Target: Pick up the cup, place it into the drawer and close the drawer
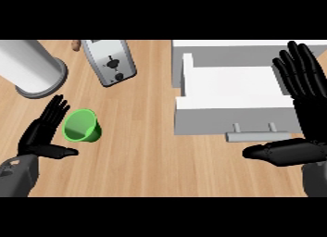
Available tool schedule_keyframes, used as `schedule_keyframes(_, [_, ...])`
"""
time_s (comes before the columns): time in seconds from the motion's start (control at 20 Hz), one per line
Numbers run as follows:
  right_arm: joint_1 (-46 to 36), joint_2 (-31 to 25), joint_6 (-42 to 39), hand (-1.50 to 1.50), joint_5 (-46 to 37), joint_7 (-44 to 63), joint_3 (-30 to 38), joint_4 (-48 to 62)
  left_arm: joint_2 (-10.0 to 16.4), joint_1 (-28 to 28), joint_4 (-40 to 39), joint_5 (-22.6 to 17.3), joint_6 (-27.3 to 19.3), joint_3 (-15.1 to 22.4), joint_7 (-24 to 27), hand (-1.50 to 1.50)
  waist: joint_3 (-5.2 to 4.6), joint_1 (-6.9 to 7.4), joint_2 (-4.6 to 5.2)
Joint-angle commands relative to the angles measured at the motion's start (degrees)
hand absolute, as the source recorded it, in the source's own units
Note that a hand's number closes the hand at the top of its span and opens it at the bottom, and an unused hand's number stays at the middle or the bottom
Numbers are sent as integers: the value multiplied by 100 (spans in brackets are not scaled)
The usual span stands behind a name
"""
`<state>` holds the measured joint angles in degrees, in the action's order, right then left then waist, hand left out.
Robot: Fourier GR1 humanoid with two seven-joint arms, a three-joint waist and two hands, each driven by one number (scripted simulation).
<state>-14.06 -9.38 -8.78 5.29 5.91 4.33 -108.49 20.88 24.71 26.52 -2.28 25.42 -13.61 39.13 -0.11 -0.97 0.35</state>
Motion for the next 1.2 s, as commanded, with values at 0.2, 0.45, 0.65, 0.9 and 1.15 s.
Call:
schedule_keyframes(0.2, [-523, -193, -42, -150, 266, 351, 278, 84, 38, 452, -1295, 351, -133, -29, 1128, -150, -13, -69, 31])
schedule_keyframes(0.45, [29, 85, 0, -150, -107, -144, -62, 131, 47, 219, -1420, 412, 27, -9, 1732, -150, -21, -99, 52])
schedule_keyframes(0.65, [-191, -66, -109, -150, 20, -49, 73, 290, -87, 453, -1619, 405, -133, -59, 1655, -150, -20, -101, 55])
schedule_keyframes(0.9, [-219, -205, -244, -150, 346, 238, 216, -7, -36, 377, -1670, 508, -74, 4, 1871, -150, -26, -164, 60])
schedule_keyframes(1.15, [-579, -151, -66, -150, 158, 160, 213, 264, -125, 710, -1703, 456, -23, -60, 1714, -150, -28, -159, 76])
